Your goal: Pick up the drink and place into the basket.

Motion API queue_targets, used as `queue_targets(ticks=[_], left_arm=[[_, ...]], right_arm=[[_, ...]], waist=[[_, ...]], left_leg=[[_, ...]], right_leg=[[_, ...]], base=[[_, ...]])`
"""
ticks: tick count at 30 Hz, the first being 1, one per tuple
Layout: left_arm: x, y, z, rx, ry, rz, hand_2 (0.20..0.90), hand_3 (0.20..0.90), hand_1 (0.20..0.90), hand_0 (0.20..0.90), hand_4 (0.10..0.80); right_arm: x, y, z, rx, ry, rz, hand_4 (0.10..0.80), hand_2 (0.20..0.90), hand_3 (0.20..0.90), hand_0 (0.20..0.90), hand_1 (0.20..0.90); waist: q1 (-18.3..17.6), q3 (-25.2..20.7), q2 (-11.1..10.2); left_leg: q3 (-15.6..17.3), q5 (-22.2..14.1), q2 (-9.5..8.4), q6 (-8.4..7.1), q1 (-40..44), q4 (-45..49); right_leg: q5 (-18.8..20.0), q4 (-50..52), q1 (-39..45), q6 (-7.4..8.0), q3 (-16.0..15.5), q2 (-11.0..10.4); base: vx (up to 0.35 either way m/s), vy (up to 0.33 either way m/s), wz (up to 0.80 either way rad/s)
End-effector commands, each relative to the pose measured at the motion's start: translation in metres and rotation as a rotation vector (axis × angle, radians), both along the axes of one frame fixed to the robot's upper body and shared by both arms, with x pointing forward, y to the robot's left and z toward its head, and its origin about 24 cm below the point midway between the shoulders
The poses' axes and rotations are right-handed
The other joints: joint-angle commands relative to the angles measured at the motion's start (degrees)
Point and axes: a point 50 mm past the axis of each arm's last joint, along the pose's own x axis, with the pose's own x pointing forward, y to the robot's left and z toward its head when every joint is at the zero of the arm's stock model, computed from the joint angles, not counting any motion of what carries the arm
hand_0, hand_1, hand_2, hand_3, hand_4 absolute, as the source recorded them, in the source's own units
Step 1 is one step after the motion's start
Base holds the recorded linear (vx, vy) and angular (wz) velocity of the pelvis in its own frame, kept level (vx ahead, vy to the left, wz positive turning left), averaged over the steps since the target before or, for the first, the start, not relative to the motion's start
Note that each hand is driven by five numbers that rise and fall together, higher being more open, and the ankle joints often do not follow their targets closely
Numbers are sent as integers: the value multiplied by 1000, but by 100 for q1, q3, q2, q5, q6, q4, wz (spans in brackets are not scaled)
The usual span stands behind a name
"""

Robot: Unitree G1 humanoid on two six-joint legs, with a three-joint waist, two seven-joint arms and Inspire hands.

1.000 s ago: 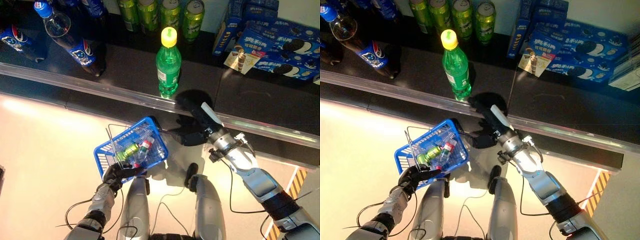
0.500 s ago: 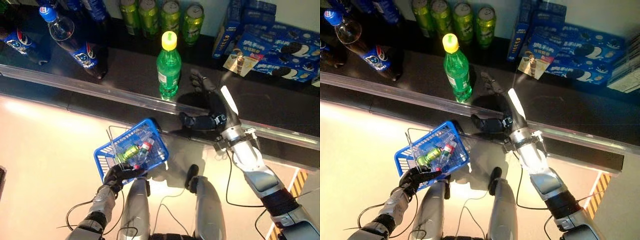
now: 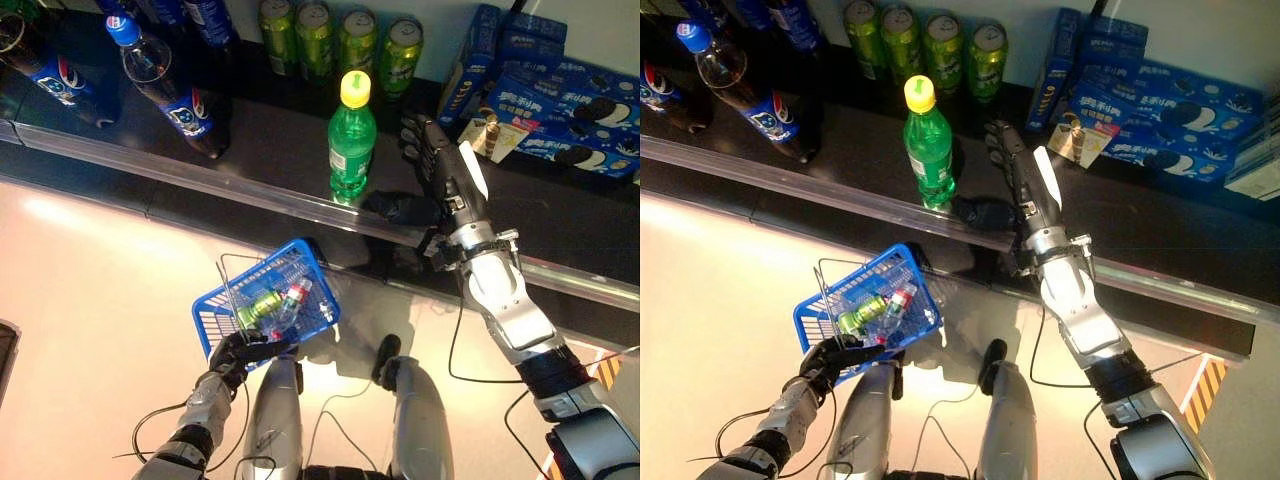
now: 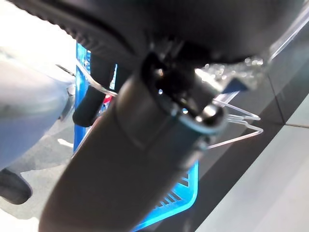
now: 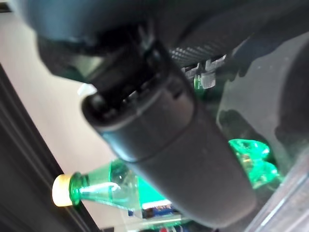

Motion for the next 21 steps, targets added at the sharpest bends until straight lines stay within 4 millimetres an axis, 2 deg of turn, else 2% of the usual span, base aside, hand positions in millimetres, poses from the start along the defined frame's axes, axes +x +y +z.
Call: queue_targets(ticks=[1, 8, 21], left_arm=[[-15, 14, 4, 66, -61, -42, 300, 200, 300, 300, 100], [-13, 11, 5, 67, -55, -72, 300, 200, 300, 300, 100], [-15, 10, 4, 69, -43, -110, 300, 200, 300, 300, 100]], right_arm=[[-4, 1, 72, 125, -264, 35, 800, 900, 900, 900, 900], [12, 2, 74, 179, -176, 49, 800, 900, 900, 900, 900], [23, 13, 76, 176, -79, 113, 800, 900, 900, 900, 900]], waist=[[174, -214, 224], [295, -238, 256], [430, -253, 307]], left_leg=[[-454, 277, -150, 283, -138, -58], [-509, 305, -200, 298, -75, -122], [-542, 345, -259, 326, 47, -239]], right_leg=[[491, -369, 420, 455, -378, -576], [509, -447, 540, 443, -464, -598], [585, -571, 699, 485, -567, -672]], base=[[0, 0, 0], [1, 2, 2], [4, 3, 4]])
